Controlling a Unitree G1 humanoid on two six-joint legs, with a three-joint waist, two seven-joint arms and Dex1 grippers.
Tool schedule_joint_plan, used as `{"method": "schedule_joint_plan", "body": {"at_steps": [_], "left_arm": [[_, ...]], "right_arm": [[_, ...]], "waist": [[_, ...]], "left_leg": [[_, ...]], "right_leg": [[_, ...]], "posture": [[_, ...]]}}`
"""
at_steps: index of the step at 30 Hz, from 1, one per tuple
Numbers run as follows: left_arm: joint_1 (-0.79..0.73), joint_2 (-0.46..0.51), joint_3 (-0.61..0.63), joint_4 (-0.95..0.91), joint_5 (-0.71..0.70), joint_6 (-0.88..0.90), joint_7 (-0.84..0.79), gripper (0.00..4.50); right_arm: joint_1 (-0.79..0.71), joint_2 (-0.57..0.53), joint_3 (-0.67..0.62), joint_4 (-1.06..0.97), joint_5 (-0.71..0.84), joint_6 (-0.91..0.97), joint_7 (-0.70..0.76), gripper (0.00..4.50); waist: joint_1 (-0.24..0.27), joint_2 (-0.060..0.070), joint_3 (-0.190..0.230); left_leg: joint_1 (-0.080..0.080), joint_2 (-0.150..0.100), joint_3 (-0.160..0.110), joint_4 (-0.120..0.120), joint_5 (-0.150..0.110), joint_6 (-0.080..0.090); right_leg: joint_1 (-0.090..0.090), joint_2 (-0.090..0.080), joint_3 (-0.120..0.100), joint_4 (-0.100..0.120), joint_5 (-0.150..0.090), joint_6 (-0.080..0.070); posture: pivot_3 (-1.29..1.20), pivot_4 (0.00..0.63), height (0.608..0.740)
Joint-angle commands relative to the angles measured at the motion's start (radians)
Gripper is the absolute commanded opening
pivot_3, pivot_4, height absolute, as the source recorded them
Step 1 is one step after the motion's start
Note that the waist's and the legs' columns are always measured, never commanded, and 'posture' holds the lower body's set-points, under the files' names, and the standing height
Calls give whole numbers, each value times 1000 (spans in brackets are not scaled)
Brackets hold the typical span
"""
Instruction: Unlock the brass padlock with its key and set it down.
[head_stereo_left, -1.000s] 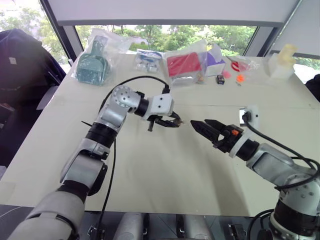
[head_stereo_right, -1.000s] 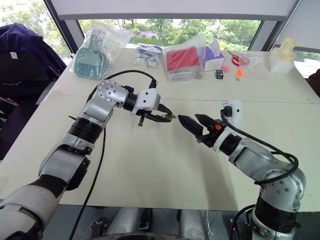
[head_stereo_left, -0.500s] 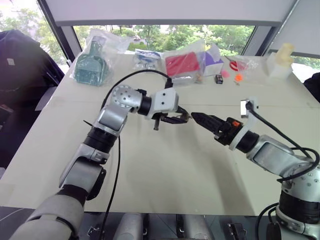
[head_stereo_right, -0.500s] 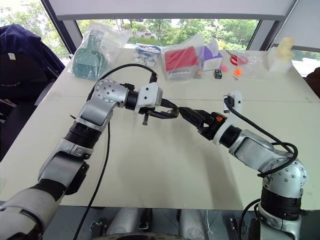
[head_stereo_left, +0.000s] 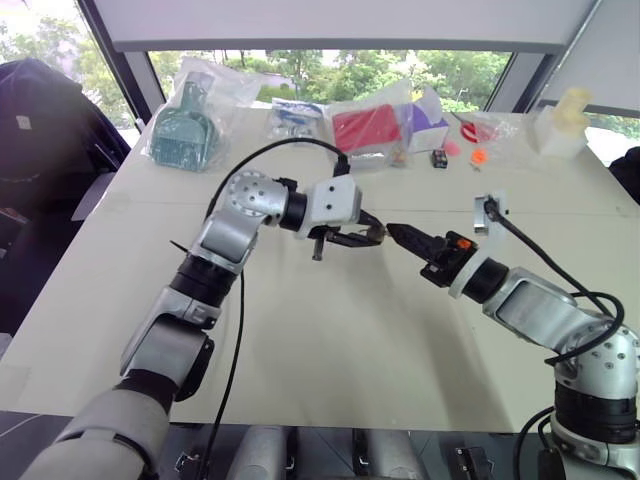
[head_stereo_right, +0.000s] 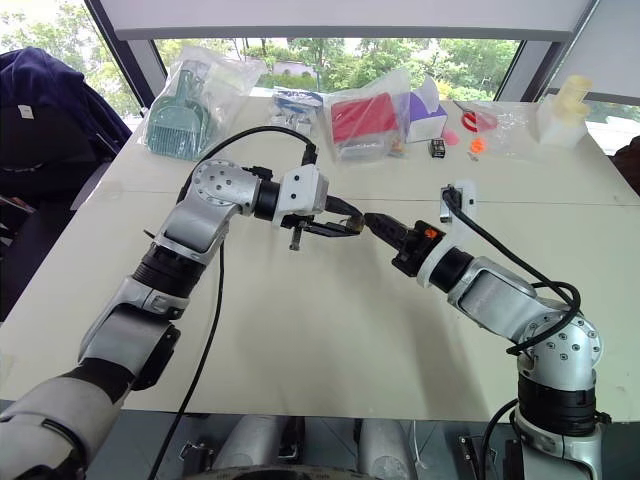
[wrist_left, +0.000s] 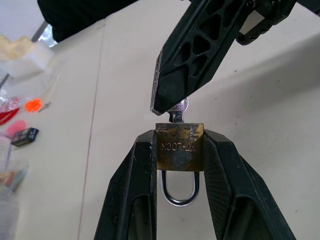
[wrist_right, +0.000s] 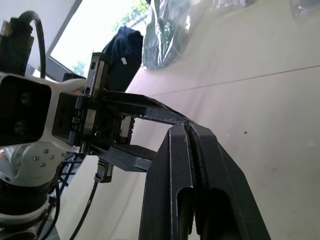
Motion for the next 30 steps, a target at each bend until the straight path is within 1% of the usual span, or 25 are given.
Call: {"method": "schedule_joint_plan", "body": {"at_steps": [1, 9, 13, 19, 21, 23, 27, 29, 30], "left_arm": [[-21, -12, 16, -18, -8, -89, 41, 703], [-26, -7, 7, 24, 46, -269, 131, 703], [-26, -5, 7, 44, 86, -375, 188, 703], [-19, -12, 7, 61, 169, -567, 328, 703], [-11, -11, 2, 61, 216, -661, 393, 703], [-5, -5, -4, 70, 267, -736, 457, 703], [3, 3, -2, 87, 346, -818, 567, 703], [1, 11, 0, 92, 392, -869, 631, 703], [-1, 11, 1, 101, 400, -866, 647, 703]], "right_arm": [[5, 0, 12, -9, 70, -47, -35, 55], [2, 12, 50, 5, 162, -130, -116, 55], [-3, 43, 58, 18, 208, -196, -173, 55], [-9, 130, 51, 33, 297, -329, -290, 55], [-16, 171, 38, 40, 329, -386, -334, 55], [-22, 188, 36, 44, 339, -415, -361, 55], [-24, 212, 41, 40, 339, -452, -402, 55], [-27, 254, 32, 34, 339, -485, -435, 55], [-31, 260, 30, 33, 339, -493, -443, 55]], "waist": [[0, 0, 0], [0, 0, 0], [0, 0, 0], [0, 0, 0], [0, 0, 0], [-1, 0, 0], [1, 0, 0], [0, 0, 0], [-1, 0, 0]], "left_leg": [[0, 0, 0, 0, 0, 0], [0, 0, 0, 0, 0, 0], [0, 0, 0, 0, 0, 0], [0, 0, 0, 0, 0, 0], [0, 0, 0, -1, 0, 0], [0, 0, 0, -1, 0, 0], [0, 0, 0, -1, 0, 0], [0, 0, 0, -1, 0, 0], [0, 0, 0, -1, 0, 0]], "right_leg": [[0, 0, 0, 0, 0, 0], [0, 0, 0, -1, -1, -1], [0, -1, 0, -1, -1, -1], [0, -1, 0, -1, 0, -1], [0, -1, 0, -1, 0, 0], [0, -1, 0, -1, 0, 0], [0, -2, 0, -2, 0, 0], [0, -2, 0, -2, 0, 0], [0, -2, 0, -2, 0, 0]], "posture": [[0, 150, 740], [0, 150, 740], [0, 150, 740], [0, 150, 740], [0, 150, 740], [0, 150, 740], [0, 150, 740], [0, 150, 740], [0, 150, 740]]}}
